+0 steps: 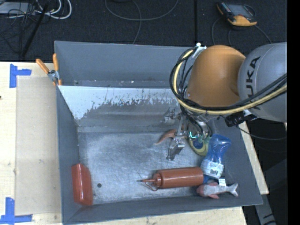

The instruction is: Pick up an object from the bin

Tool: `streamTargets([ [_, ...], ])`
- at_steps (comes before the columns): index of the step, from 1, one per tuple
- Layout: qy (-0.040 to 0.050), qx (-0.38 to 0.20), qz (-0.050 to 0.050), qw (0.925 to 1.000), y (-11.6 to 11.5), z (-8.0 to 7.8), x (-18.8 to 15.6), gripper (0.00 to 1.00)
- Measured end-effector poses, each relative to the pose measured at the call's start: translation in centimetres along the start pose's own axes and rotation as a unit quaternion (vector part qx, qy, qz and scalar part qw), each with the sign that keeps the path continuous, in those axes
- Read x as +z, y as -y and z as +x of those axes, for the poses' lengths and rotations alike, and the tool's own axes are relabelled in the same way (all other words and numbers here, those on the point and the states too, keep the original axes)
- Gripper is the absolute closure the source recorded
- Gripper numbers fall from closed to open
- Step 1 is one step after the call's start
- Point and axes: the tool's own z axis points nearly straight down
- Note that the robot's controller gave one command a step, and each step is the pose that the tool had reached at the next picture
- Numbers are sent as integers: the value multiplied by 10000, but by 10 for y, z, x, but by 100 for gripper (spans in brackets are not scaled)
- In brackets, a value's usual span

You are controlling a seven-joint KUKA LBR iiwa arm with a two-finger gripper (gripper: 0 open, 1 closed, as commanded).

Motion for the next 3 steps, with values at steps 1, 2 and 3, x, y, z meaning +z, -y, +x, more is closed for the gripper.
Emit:
streamTargets([
  [1, 37, 4, -1, 10000, 0, -2, -4, 0],
  [2, 79, -15, -1, 10000, 0, -5, 2, 0],
  [3, -46, -906, 1, 9959, -9, 10, 7, 0],
])
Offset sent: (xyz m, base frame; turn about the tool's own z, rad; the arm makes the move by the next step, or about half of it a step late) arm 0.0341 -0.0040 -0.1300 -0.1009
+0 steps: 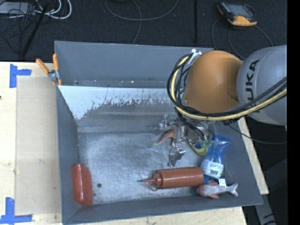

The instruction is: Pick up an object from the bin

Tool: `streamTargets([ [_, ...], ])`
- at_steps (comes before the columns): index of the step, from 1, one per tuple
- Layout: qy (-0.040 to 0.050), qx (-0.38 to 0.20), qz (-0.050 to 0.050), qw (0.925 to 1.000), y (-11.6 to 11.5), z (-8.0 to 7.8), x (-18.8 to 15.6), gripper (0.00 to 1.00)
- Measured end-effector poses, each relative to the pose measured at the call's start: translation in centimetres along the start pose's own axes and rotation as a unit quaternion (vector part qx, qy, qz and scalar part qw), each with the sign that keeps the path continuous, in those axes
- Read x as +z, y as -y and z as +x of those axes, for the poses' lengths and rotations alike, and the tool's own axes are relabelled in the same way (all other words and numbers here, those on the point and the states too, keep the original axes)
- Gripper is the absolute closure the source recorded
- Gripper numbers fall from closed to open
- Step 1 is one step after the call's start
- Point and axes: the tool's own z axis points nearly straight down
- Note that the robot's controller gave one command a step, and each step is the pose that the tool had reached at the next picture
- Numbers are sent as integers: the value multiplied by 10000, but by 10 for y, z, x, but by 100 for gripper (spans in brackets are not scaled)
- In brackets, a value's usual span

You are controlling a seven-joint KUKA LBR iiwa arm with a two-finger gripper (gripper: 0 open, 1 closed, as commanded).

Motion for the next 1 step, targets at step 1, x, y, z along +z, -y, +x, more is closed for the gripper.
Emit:
streamTargets([
  [1, 74, -383, 10, 9992, -2, -1, -24, 0],
])
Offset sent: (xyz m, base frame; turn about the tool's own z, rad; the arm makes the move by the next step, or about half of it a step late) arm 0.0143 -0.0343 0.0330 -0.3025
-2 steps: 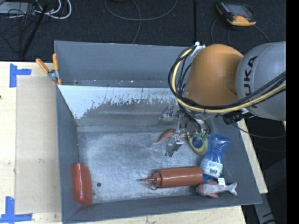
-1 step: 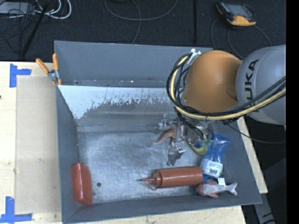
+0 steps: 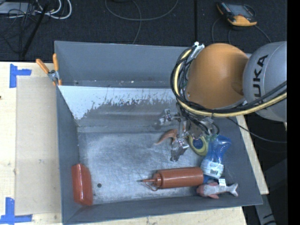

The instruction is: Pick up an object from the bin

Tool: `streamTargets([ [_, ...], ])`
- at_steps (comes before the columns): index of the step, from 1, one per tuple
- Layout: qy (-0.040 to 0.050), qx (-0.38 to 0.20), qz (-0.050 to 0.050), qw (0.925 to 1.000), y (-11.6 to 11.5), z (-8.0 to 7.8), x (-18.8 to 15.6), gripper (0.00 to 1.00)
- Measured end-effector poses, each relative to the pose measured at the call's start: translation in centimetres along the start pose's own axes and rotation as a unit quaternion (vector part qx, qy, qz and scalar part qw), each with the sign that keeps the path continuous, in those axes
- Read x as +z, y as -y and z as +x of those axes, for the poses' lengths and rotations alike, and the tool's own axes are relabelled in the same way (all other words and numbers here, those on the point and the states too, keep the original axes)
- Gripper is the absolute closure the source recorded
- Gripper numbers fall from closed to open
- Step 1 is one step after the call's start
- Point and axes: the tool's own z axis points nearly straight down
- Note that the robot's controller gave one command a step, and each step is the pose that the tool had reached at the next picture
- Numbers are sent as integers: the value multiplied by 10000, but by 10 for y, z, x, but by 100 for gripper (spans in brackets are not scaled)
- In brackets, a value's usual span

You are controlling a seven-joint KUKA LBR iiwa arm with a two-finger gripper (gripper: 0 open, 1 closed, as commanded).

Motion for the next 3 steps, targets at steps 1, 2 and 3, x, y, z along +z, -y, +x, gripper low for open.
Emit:
streamTargets([
  [1, 16, -901, 1, 9959, 23, -3, -2, 0],
  [2, 33, -1500, 10, 9887, 24, -7, 148, 100],
  [3, 33, -1494, 9, 9888, 24, -7, 148, 100],
])
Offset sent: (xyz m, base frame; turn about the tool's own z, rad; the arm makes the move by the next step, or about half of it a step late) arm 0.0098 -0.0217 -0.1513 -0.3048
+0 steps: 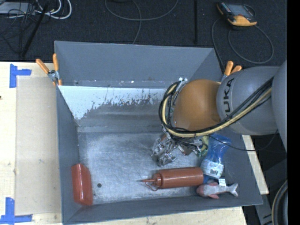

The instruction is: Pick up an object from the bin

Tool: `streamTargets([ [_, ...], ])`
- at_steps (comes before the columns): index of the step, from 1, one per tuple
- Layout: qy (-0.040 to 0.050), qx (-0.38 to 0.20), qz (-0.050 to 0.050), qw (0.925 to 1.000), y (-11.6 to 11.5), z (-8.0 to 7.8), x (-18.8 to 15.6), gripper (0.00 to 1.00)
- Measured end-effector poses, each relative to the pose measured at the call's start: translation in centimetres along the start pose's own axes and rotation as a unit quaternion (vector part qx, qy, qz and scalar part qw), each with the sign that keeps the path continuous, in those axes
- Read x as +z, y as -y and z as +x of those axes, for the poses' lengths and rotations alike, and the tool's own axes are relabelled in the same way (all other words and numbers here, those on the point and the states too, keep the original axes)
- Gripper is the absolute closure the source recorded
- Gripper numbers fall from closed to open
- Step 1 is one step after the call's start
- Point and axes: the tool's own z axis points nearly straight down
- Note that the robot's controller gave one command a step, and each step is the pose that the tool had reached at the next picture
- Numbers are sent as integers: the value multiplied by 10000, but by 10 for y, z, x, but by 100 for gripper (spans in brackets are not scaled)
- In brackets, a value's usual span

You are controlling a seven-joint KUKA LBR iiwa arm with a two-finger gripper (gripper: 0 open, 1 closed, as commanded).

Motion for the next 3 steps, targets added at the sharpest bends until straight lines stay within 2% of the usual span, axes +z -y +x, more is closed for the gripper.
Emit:
streamTargets([
  [1, -44, -41, -26, 10000, 7, -11, -40, 100],
  [2, -18, -189, -11, 9998, 14, 10, -89, 100],
  [3, -29, -616, -17, 9981, 13, -7, -121, 100],
])
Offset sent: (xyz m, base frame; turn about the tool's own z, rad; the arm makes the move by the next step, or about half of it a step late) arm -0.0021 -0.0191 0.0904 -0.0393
